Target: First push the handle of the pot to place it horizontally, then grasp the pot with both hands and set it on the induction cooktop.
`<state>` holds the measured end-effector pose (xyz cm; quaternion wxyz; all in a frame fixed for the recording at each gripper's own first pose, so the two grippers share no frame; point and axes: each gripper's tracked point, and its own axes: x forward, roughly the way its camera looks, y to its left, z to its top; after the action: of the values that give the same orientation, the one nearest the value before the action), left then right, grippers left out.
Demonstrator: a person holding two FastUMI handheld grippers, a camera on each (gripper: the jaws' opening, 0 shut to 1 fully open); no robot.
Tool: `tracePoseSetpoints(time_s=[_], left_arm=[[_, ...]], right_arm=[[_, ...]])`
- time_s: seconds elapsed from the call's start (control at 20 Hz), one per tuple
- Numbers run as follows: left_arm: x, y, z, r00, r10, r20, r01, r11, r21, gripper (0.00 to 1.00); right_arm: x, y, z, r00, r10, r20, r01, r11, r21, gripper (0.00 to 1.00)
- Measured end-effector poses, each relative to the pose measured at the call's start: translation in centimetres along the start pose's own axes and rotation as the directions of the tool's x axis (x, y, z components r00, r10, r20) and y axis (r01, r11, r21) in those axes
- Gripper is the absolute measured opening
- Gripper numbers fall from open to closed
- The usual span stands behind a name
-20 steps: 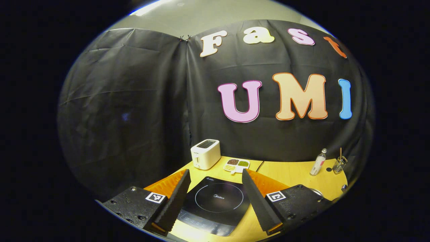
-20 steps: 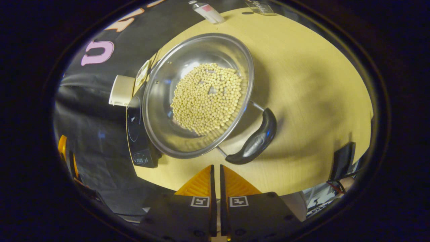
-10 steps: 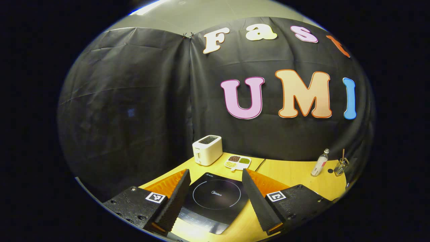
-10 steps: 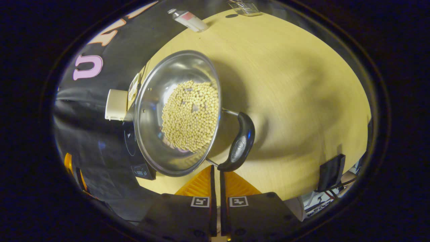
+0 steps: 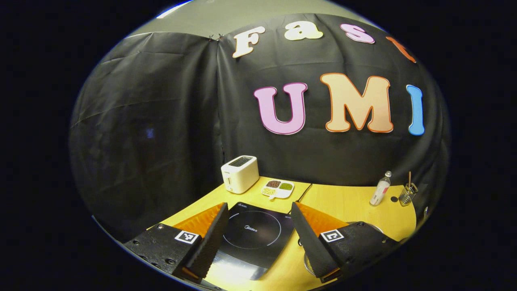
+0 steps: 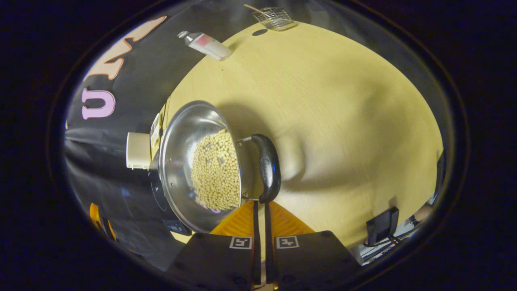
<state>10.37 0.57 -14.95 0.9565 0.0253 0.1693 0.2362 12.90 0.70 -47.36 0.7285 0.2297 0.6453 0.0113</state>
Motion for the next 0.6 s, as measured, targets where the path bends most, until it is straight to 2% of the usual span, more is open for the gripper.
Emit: tracePoseSetpoints(time_s=[0.35,0.6], left_arm=[[0.6,-1.6,-3.7,0.996,-0.024,-0.089,0.032,0.996,0.083,0.94],[1.1,-2.9,-5.3,0.989,-0.044,-0.143,0.055,0.996,0.073,0.94]], right_arm=[[0.3,0.3,3.4,0.999,0.005,0.031,-0.005,1.000,0.010,0.07],[0.0,0.0,3.7,1.000,0.006,0.022,-0.006,1.000,0.008,0.07]])
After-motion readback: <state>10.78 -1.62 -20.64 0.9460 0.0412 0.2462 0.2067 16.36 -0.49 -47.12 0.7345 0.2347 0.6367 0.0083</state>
